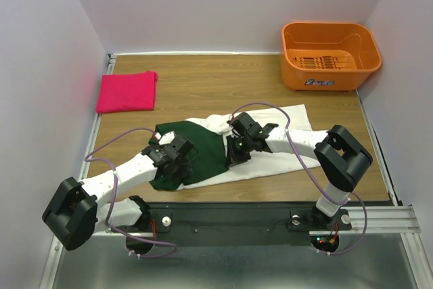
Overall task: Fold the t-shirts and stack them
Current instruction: Fold the tshirt
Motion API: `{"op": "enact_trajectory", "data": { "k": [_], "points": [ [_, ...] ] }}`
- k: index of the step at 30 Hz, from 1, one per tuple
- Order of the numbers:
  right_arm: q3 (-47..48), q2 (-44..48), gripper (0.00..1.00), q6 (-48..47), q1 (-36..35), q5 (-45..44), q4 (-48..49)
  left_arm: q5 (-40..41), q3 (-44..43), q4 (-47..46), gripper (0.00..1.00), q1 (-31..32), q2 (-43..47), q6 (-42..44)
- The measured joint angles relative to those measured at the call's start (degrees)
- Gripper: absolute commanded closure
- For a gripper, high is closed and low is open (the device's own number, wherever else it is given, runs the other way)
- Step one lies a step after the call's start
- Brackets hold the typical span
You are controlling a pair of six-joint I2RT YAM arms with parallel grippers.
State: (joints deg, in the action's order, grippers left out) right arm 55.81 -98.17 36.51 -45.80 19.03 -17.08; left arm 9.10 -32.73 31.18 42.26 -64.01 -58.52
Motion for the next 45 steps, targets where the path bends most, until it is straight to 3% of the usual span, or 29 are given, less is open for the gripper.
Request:
{"op": "enact_trajectory", "data": {
  "k": [10, 12, 17, 20, 40, 45],
  "points": [
    [0.0, 0.2, 0.93, 0.0, 0.0, -0.1, 0.0, -1.1, -1.9, 0.2, 0.55, 0.0, -0.2, 0.8],
    [0.0, 0.4, 0.94, 0.0, 0.0, -0.2, 0.0, -1.1, -2.1, 0.2, 0.63, 0.0, -0.4, 1.0],
    [0.0, 0.9, 0.97, 0.2, 0.0, -0.3, 0.0, -1.4, -2.1, 0.5, 0.94, 0.0, -1.0, 1.1],
    [0.0, 1.1, 0.99, 0.2, 0.0, -0.6, 0.0, -1.9, -2.1, 0.8, 0.99, 0.1, -1.1, 1.3],
    [1.8, 3.4, 0.99, -0.7, 0.0, -3.8, -4.2, -4.5, -4.7, 6.6, 1.0, 1.2, 2.6, -1.0],
    [1.8, 3.4, 0.99, -0.7, 0.0, -4.5, -5.1, -4.6, -4.6, 6.8, 0.96, 1.7, 3.1, -2.0]
  ]
}}
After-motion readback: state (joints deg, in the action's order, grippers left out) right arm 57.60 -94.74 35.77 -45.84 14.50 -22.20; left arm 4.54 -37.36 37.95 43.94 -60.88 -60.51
